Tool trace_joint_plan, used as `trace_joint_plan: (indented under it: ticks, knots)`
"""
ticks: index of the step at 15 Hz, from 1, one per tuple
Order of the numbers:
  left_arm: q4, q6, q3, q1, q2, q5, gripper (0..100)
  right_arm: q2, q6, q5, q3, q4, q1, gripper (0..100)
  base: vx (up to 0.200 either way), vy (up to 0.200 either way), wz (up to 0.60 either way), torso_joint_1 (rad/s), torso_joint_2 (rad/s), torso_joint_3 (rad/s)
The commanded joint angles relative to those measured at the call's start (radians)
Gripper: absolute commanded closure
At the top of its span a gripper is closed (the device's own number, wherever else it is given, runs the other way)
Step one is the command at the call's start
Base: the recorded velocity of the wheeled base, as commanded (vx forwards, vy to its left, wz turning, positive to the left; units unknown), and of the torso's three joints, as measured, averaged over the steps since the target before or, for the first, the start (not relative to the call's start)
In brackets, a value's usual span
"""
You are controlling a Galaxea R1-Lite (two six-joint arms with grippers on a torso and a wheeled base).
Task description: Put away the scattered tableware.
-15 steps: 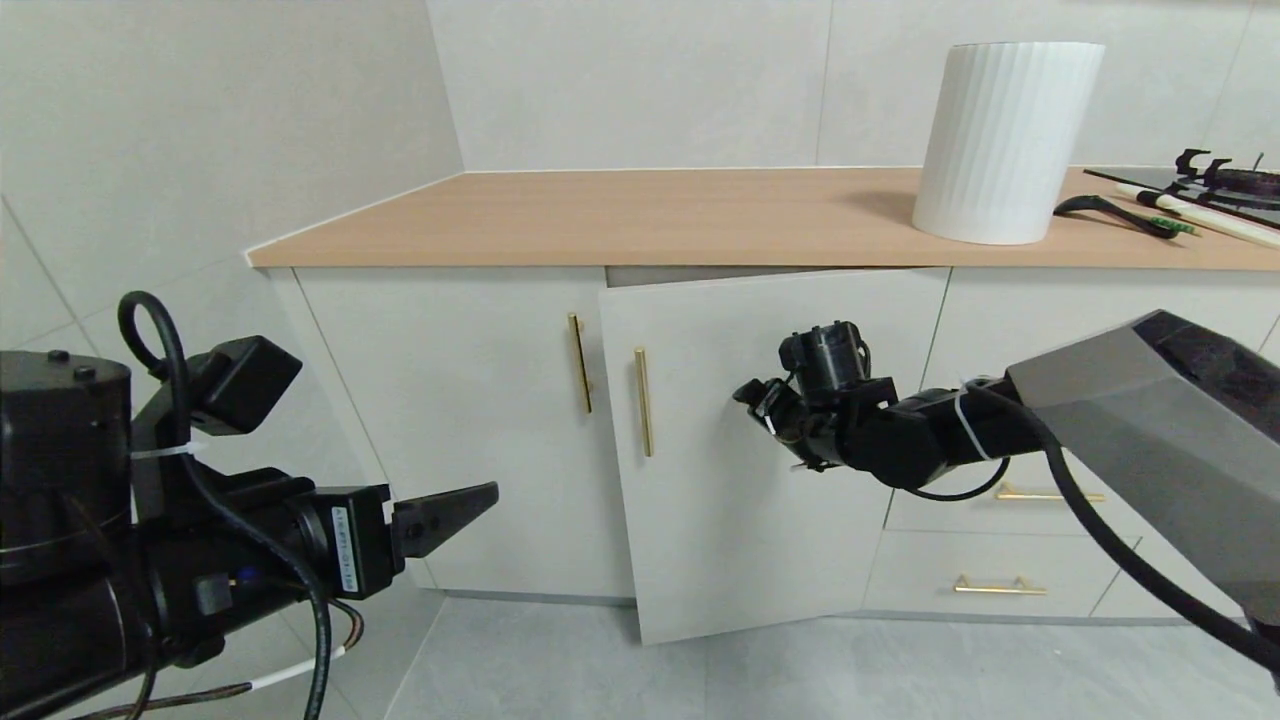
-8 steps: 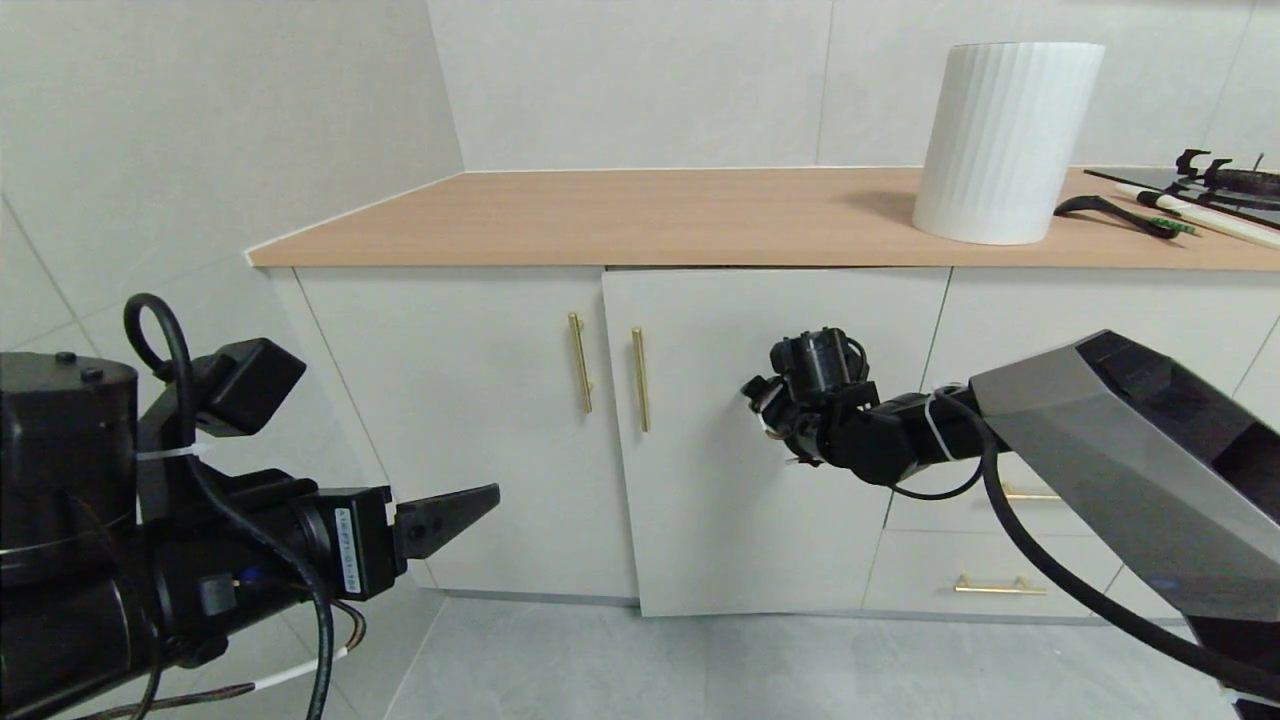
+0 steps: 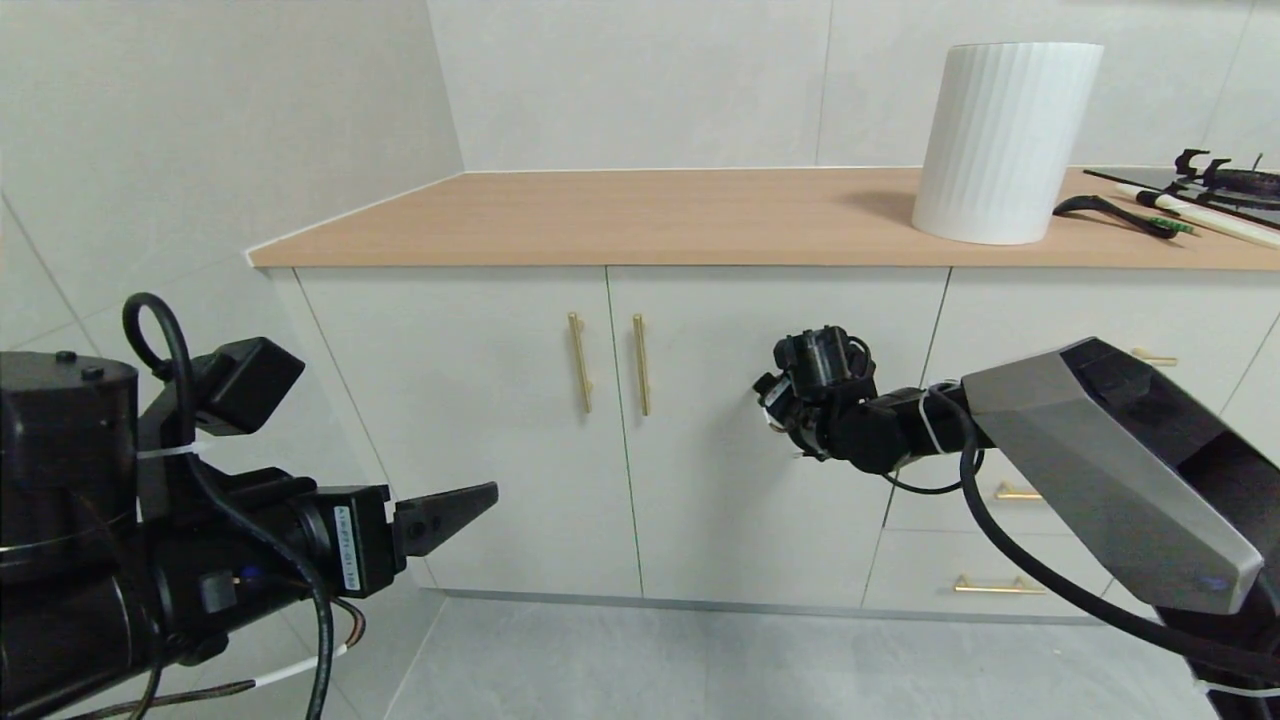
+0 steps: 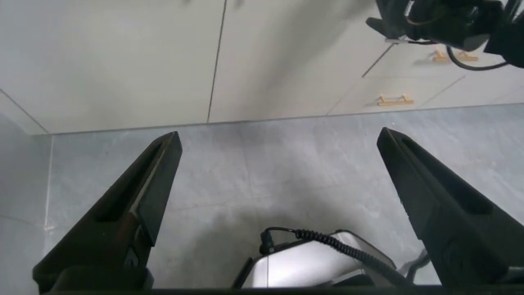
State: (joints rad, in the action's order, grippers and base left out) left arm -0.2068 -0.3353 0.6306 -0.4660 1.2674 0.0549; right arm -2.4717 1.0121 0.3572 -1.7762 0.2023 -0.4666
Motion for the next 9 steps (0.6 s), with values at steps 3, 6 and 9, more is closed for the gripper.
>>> trace_joint_plan:
  ticks: [3, 6, 9]
  knots:
    - [0.000, -0.001, 0.000, 0.000, 0.001, 0.000, 0, 0.019, 0.003, 0.002, 0.000, -0.014, 0.000, 0, 0.000, 0.000, 0.00, 0.000, 0.00, 0.000]
    - [0.000, -0.001, 0.000, 0.000, 0.000, 0.000, 0, 0.204, 0.017, -0.081, 0.156, -0.046, -0.046, 0, 0.000, 0.000, 0.00, 0.000, 0.00, 0.000]
    - [0.000, -0.001, 0.000, 0.001, 0.000, 0.003, 0, 0.444, -0.043, -0.204, 0.351, -0.040, -0.095, 0, 0.000, 0.000, 0.00, 0.000, 0.00, 0.000]
